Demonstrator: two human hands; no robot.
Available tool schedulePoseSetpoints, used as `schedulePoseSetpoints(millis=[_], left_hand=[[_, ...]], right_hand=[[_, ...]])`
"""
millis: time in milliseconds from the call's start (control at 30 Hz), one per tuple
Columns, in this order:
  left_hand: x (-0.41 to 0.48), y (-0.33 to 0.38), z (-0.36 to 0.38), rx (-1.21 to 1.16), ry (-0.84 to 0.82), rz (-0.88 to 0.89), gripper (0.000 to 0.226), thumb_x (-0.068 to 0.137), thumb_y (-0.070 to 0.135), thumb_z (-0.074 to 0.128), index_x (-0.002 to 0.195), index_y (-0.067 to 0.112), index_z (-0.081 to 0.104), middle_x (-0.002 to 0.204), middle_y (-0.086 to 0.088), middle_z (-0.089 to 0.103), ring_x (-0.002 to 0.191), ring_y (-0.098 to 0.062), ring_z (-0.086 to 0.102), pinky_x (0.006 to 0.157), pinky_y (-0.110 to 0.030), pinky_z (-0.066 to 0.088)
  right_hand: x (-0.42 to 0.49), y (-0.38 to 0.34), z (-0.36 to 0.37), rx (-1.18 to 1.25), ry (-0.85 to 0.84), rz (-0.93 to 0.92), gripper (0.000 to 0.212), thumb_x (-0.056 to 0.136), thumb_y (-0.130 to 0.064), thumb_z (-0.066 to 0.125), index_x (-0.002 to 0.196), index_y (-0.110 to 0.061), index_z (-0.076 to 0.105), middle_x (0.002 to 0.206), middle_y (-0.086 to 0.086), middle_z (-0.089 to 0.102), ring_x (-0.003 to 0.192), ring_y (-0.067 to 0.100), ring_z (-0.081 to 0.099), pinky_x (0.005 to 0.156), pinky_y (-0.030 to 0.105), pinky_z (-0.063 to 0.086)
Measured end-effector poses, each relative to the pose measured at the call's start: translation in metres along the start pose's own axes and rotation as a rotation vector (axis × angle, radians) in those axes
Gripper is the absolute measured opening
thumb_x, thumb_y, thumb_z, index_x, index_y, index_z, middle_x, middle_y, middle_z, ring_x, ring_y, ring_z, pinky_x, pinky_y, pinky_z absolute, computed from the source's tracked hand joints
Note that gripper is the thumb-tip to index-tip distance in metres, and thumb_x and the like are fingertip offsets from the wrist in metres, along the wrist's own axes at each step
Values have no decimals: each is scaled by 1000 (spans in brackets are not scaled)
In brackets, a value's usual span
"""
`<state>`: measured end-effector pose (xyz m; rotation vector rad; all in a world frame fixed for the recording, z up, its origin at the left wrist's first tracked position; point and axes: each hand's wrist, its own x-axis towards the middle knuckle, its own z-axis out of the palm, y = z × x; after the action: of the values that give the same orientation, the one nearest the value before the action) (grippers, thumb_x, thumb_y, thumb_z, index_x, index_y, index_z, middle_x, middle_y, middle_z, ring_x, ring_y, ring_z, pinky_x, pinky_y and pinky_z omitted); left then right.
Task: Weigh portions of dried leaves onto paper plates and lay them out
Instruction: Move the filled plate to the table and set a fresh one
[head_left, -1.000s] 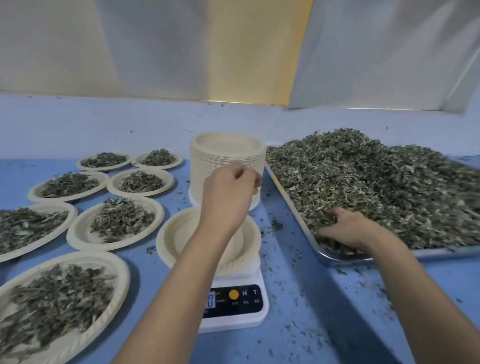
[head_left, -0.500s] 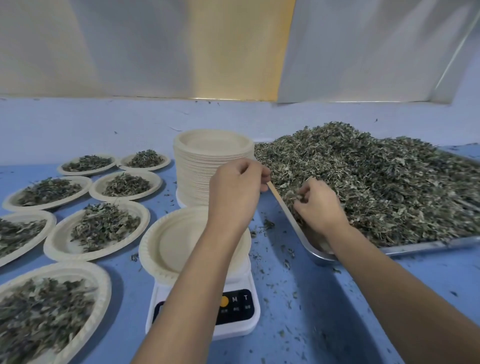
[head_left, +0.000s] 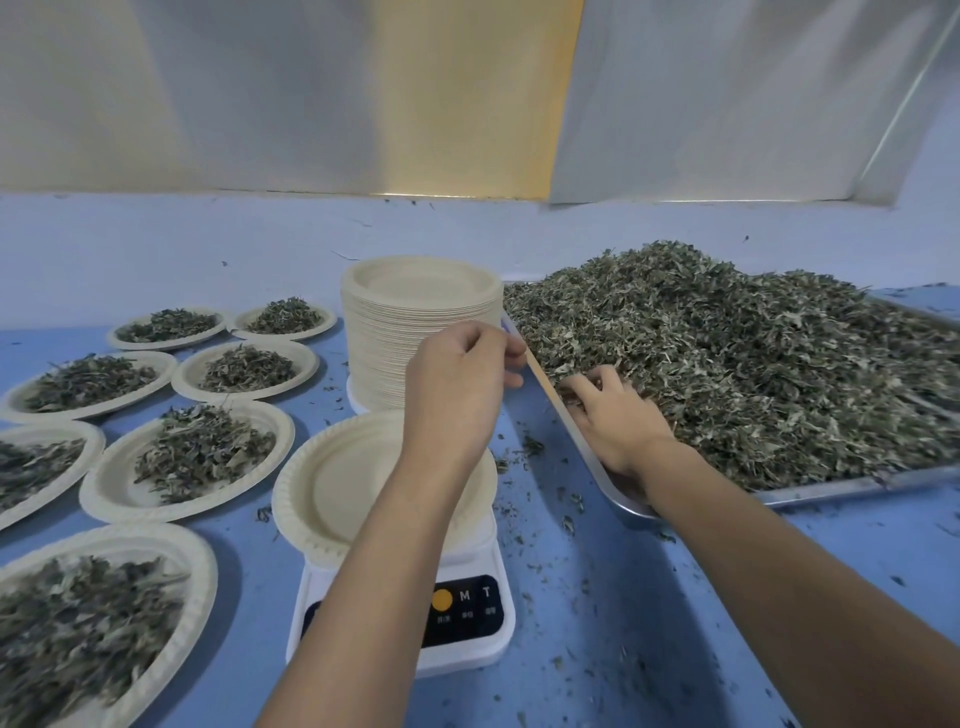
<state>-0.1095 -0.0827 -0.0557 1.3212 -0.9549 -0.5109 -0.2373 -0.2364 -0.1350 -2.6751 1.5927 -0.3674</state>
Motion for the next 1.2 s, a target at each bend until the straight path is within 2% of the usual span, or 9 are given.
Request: schedulePoseSetpoints(millis=[67, 167, 300, 400, 567, 667, 833, 1000, 1200], left_hand=[[0, -1, -2, -4, 12, -2, 30, 89, 14, 47, 67, 21, 66, 70, 7, 71, 61, -9, 64, 68, -24, 48], [1, -1, -4, -20, 25, -9, 29, 88, 14, 48, 67, 20, 67, 71, 6, 71, 61, -9, 64, 66, -23, 46], [0, 1, -2, -16, 14, -5, 28, 88, 14, 48, 68, 20, 67, 72, 6, 71, 61, -8, 64, 65, -20, 46], [-1, 1, -1, -24, 10, -7, 27, 88, 13, 48, 70, 18, 67, 73, 6, 71, 59, -6, 64, 58, -13, 45], [0, 1, 0, -22, -4, -3, 27, 88, 13, 47, 70, 18, 67, 76, 5, 71, 60, -6, 64, 58, -13, 45], [0, 1, -1, -29, -1, -5, 27, 88, 13, 47, 70, 18, 67, 75, 5, 71, 59, -6, 63, 55, -9, 44], [0, 2, -3, -25, 8, -9, 28, 88, 13, 47, 70, 18, 67, 72, 6, 71, 58, -5, 63, 57, -12, 46], [1, 1, -5, -22, 15, -9, 28, 89, 14, 47, 70, 20, 67, 73, 6, 71, 59, -6, 64, 61, -17, 45], [1, -3, -2, 2, -3, -7, 29, 88, 13, 46, 67, 20, 66, 72, 7, 70, 57, -5, 62, 61, -17, 45]], right_hand=[[-2, -2, -2, 18, 135, 11, 34, 100, -32, 36, 133, -24, 39, 137, 10, 31, 117, 35, 43, 91, 49, 43], [-3, 0, -2, -158, 234, 92, 36, 99, -37, 33, 132, -24, 40, 145, 11, 29, 127, 34, 33, 99, 50, 36], [0, 5, 4, -158, -44, 233, 49, 99, -51, 24, 144, -30, 27, 156, 12, 15, 141, 38, 14, 111, 58, 16], [0, 5, 4, -105, -132, 207, 50, 100, -50, 24, 144, -27, 28, 150, 16, 26, 135, 41, 23, 107, 56, 23], [-2, 0, 0, -25, 97, 121, 42, 99, -47, 29, 137, -30, 35, 132, 11, 37, 120, 34, 38, 93, 49, 37], [-2, -1, 0, -80, 211, 119, 43, 98, -48, 30, 138, -33, 35, 139, 11, 33, 122, 34, 36, 95, 49, 36], [0, 4, 4, -87, -128, 95, 43, 101, -49, 19, 141, -39, 30, 154, 5, 20, 140, 35, 18, 108, 58, 24], [-3, 0, 0, -138, 60, 80, 37, 99, -47, 27, 128, -29, 39, 138, 11, 30, 121, 35, 34, 88, 50, 42], [-3, 1, 1, -157, -194, 118, 42, 101, -48, 22, 141, -37, 27, 143, 13, 27, 127, 41, 32, 94, 53, 40]])
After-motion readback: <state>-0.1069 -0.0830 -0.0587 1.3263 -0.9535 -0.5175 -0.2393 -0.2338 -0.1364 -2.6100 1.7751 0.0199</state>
